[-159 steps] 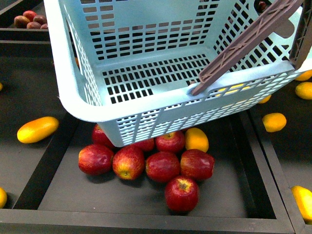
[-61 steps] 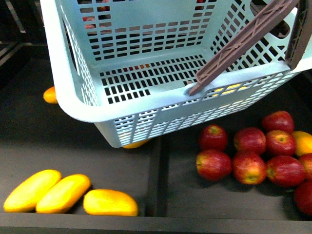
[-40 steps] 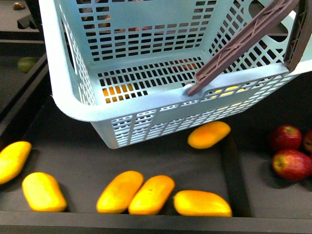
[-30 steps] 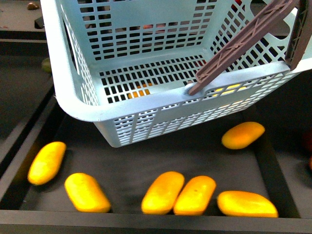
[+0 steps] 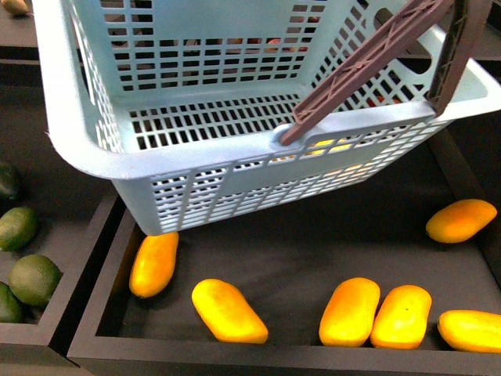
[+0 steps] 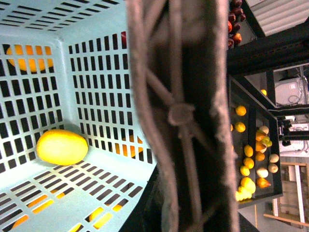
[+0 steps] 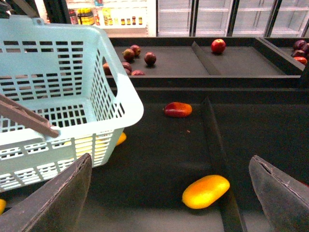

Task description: Pick lemon and mango into basket

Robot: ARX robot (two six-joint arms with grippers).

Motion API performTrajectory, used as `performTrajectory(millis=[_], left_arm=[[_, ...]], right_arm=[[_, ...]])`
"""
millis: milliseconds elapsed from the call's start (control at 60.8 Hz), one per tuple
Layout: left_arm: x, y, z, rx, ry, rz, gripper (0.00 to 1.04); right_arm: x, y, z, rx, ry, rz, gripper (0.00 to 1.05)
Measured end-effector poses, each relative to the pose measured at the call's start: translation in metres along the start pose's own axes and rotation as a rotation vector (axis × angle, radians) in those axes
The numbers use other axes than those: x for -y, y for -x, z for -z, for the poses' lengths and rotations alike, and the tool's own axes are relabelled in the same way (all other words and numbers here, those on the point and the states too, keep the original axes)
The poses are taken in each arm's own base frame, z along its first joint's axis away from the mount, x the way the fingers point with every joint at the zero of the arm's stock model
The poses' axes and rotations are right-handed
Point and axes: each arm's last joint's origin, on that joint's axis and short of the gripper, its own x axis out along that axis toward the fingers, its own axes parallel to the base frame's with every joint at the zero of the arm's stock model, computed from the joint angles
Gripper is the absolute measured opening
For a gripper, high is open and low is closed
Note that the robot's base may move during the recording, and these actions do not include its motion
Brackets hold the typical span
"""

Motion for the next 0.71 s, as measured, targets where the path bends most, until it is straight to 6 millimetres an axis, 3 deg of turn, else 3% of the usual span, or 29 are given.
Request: performTrajectory(millis=[164, 280, 428, 707], left_arm=[[0.004, -0.001, 0.006, -0.026, -0.003, 0.017, 0.05], [0.006, -0.001, 0.008, -0.040, -0.002, 0.027, 0.05], [0.006, -0.001, 0.008, -0.033, 0.000, 0.022, 0.05], [0.003, -0.001, 0.005, -0.020, -0.002, 0.013, 0.05]], right_arm=[[0.013, -0.024, -0.009, -0.463, -0.173, 0.370, 0.96], [0.029, -0.051, -0.015, -0.487, -0.283, 0.435, 0.96], [0.055, -0.106, -0.020, -0.474, -0.385, 0.535, 0.96], [0.077, -0.210, 0.036, -0.673, -0.632, 0.697, 0.96]])
